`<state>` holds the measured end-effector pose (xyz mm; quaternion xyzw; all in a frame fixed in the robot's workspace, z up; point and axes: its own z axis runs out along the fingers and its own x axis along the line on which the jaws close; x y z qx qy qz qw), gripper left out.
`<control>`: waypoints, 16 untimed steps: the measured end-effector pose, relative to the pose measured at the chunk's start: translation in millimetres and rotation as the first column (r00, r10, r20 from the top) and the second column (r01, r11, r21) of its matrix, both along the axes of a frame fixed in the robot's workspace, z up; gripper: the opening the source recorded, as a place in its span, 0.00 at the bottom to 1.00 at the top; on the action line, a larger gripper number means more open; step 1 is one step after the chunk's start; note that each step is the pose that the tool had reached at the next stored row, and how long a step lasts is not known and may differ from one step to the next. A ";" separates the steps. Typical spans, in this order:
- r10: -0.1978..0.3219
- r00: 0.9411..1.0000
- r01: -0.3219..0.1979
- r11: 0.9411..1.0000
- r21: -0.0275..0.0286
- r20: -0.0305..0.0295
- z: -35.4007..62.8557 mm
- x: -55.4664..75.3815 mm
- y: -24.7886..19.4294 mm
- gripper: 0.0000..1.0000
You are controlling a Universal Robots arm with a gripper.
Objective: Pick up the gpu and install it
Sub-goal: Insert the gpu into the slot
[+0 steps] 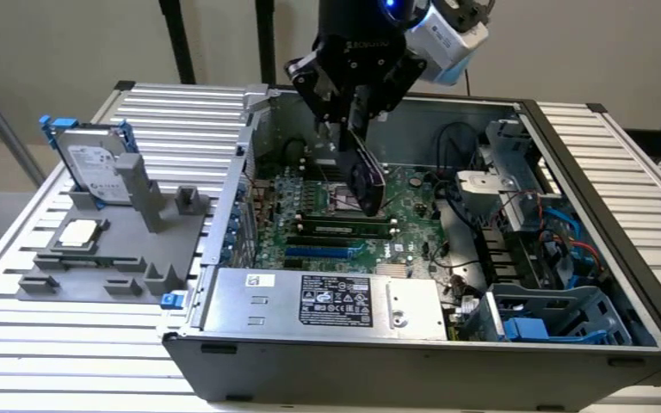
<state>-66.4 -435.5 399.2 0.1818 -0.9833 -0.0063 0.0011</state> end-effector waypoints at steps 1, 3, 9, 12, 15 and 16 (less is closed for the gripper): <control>0.018 1.000 -0.018 1.000 0.000 0.000 -0.5 0.0 0.0 0.00; 0.055 0.998 -0.055 0.998 0.000 0.000 -1.5 0.0 0.0 0.00; 0.164 0.986 -0.164 0.986 0.000 0.001 -5.0 0.0 0.0 0.00; 0.216 0.976 -0.216 0.976 0.000 0.001 -6.5 0.0 0.0 0.00; 0.270 0.963 -0.270 0.963 0.000 0.002 -8.2 0.0 0.0 0.00; 0.287 0.958 -0.287 0.958 0.000 0.002 -8.8 0.0 0.0 0.00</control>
